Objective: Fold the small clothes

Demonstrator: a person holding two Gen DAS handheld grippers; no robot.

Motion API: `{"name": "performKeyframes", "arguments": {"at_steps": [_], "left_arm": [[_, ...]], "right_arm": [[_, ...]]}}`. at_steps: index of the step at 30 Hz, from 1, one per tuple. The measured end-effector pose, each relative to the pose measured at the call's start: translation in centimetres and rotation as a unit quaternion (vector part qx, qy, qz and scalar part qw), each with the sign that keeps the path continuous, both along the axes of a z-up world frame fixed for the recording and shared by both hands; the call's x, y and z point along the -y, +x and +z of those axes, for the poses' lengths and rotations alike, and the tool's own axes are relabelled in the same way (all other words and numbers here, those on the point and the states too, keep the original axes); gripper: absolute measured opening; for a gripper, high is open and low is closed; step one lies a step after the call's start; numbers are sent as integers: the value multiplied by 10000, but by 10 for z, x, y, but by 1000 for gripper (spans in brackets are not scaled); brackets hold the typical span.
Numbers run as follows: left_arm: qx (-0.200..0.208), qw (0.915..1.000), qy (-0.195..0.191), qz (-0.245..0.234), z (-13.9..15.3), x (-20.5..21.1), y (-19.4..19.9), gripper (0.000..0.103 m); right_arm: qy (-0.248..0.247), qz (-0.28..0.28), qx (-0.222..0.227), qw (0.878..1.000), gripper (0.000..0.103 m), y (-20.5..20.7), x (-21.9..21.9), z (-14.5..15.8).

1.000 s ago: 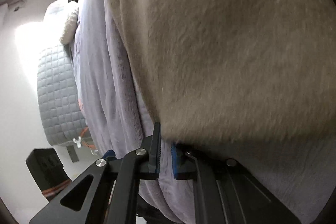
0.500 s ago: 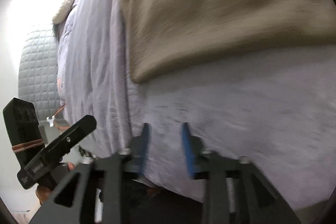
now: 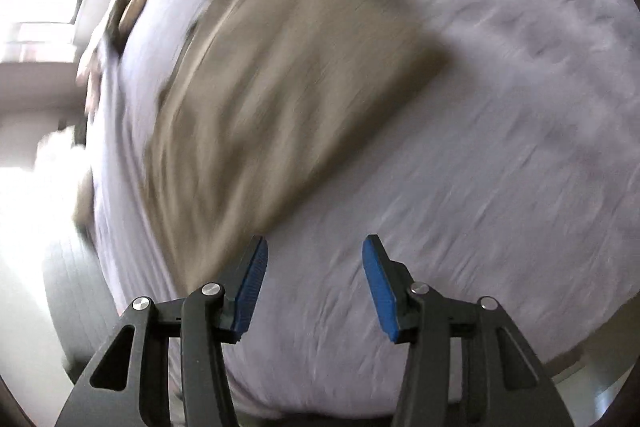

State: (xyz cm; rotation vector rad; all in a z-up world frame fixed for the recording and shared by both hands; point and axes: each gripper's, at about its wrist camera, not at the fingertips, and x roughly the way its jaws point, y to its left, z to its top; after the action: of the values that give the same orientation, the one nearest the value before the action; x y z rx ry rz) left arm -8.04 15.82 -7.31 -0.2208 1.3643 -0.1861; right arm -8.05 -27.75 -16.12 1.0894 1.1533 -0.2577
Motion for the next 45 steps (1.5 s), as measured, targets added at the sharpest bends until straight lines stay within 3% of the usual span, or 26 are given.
{"name": "performKeyframes", "arguments": {"at_steps": [3, 7, 9, 10, 15, 20, 25, 35, 45], "left_arm": [[-193, 9997, 94, 150, 0, 10, -2, 103], [-257, 9988, 268, 331, 4, 23, -7, 103], [-252, 9986, 292, 364, 6, 28, -9, 103], [-243, 9985, 312, 369, 8, 31, -9, 103], [-206, 9987, 373, 280, 14, 47, -6, 103], [-160, 9986, 485, 120, 21, 57, 0, 103], [-64, 9983, 573, 3, 29, 60, 6, 103], [34, 9994, 347, -41, 33, 60, 12, 103], [260, 9995, -129, -80, 34, 55, 13, 103]], "right_arm": [[-12, -317, -87, 9995, 53, 11, 34, -13], [275, -350, -99, 9990, 52, 25, 51, -29], [189, -247, -99, 9995, 21, 33, 48, -29], [92, -117, -155, 9998, 11, 36, 44, -29], [-595, 739, -375, 9948, 11, 43, 38, -19], [-752, 937, -519, 9914, 11, 37, 42, -20], [-1605, 1267, -875, 9749, 11, 22, 40, -3], [-1657, 1709, -454, 9702, 12, 10, 6, 35], [-1766, 2749, -158, 9450, 12, 45, -67, 66]]}}
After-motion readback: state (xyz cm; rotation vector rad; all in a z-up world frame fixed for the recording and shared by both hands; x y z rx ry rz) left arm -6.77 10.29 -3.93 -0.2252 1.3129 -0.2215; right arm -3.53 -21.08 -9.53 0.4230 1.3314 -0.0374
